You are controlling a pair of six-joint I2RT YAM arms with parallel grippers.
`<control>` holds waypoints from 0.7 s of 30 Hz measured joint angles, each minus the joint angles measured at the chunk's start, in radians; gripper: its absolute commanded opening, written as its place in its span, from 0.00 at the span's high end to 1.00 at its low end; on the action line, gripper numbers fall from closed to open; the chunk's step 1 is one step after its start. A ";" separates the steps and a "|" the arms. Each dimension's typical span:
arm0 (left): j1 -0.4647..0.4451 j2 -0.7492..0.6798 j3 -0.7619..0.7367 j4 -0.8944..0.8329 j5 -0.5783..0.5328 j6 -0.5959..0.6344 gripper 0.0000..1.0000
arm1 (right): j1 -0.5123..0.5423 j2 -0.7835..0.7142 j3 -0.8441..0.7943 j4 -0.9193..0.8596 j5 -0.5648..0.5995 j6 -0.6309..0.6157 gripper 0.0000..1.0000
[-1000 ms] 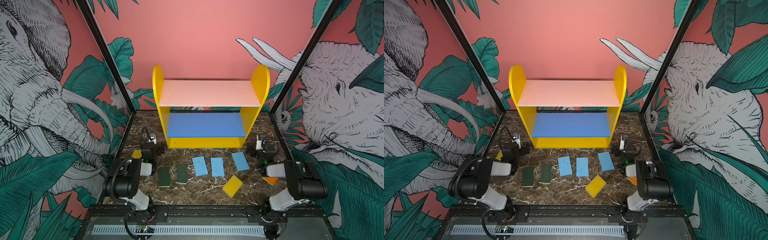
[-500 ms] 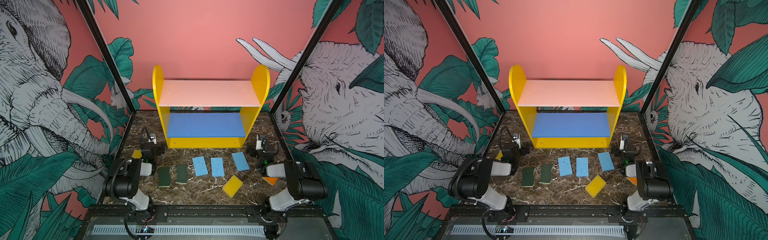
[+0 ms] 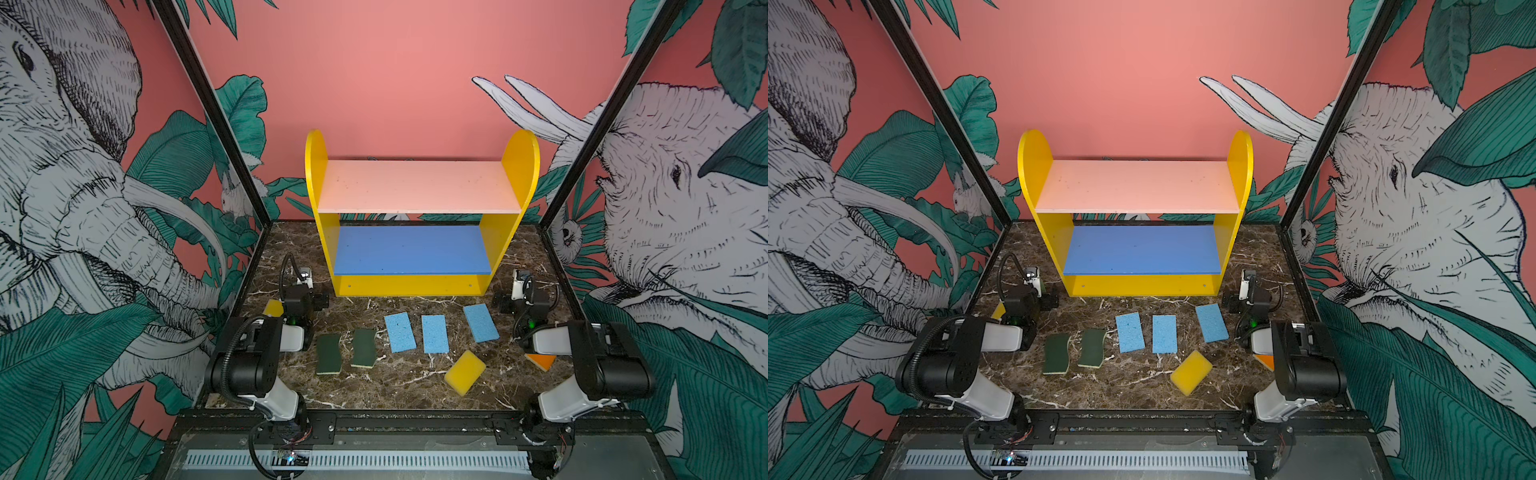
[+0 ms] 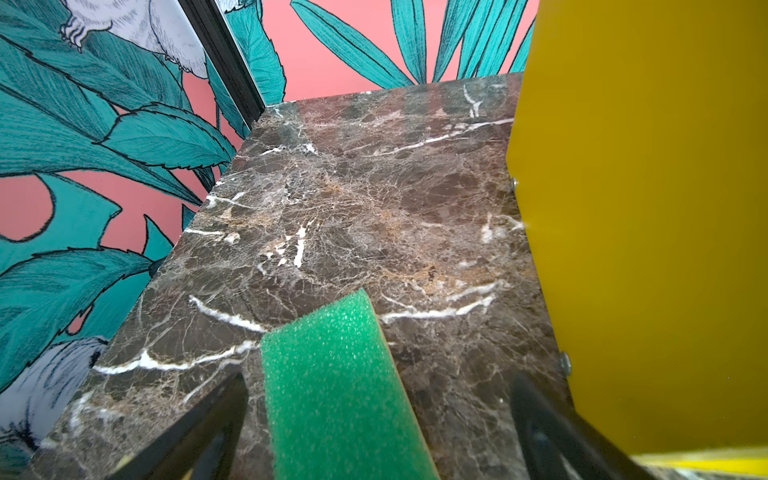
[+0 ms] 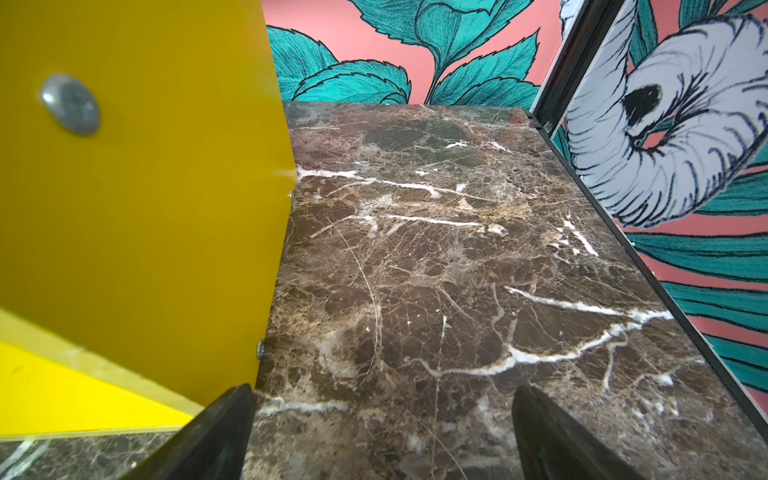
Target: Place and organize the cleaning sponges onto the shelf
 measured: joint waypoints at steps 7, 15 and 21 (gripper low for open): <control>0.000 0.000 0.000 0.000 0.000 0.000 0.00 | 0.000 0.000 0.000 0.000 0.000 0.000 0.01; 0.000 -0.019 0.000 -0.025 0.015 0.001 0.00 | 0.000 -0.020 0.000 -0.021 0.019 0.002 0.01; 0.000 -0.124 0.016 -0.122 0.017 0.000 0.00 | 0.004 -0.103 0.000 -0.077 0.042 0.006 0.01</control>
